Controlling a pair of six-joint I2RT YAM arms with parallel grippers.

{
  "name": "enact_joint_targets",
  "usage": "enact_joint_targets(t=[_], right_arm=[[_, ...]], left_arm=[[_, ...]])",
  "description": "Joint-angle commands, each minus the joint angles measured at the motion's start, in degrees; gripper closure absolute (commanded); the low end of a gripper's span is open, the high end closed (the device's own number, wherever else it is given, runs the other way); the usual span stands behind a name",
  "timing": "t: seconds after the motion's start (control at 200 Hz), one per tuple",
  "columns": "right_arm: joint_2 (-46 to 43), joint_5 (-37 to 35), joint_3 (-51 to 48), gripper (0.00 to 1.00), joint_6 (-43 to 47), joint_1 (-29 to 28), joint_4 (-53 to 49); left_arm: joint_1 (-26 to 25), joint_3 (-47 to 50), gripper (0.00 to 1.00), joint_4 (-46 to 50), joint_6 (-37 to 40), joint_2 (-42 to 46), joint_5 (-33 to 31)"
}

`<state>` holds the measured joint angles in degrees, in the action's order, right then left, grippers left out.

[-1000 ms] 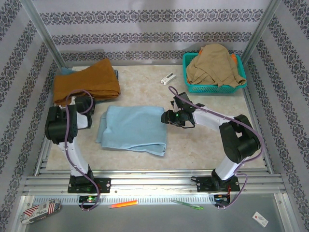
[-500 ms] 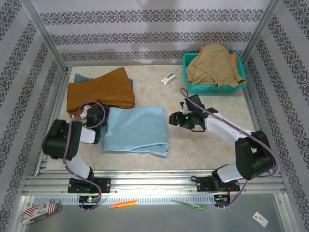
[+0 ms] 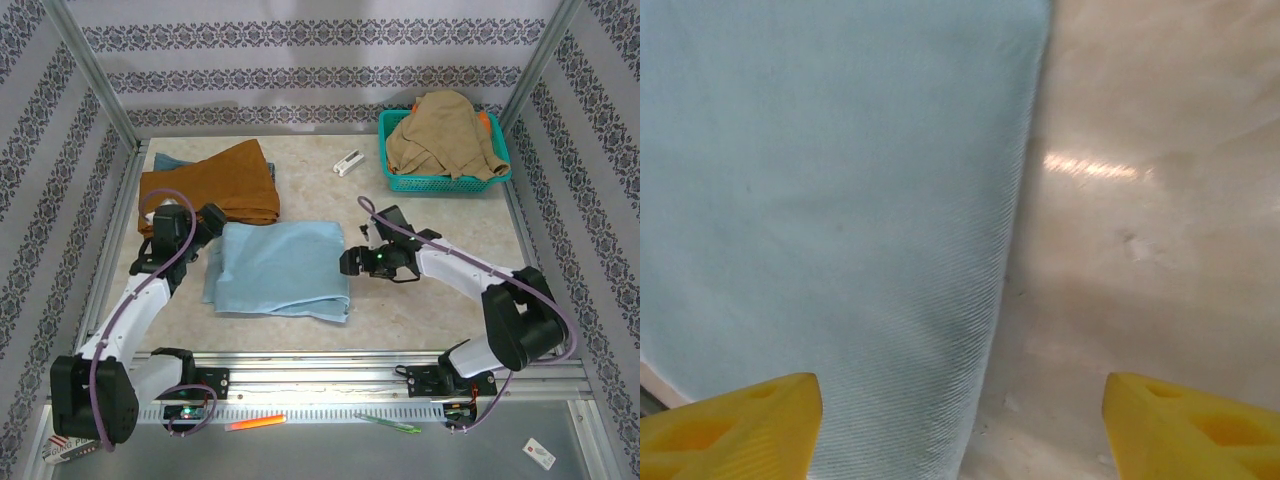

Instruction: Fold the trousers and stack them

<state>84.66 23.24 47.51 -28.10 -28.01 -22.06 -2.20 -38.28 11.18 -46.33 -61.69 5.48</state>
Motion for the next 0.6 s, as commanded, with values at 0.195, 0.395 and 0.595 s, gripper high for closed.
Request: enact_joint_targets(t=[0.195, 0.395, 0.595], right_arm=[[10.39, 2.38, 1.34, 0.20, -0.30, -4.79, 5.55], [13.42, 1.80, 0.32, 0.21, -2.28, -6.00, 8.47], [14.47, 5.62, -1.95, 0.35, -6.05, -6.30, 15.22]], left_arm=[[-2.98, 3.30, 0.00, 15.24, 8.77, -5.01, 3.93], [-4.22, 6.05, 0.02, 11.39, 9.70, -11.77, 2.39], [-4.56, 8.40, 0.15, 8.29, 7.39, -14.84, 0.58]])
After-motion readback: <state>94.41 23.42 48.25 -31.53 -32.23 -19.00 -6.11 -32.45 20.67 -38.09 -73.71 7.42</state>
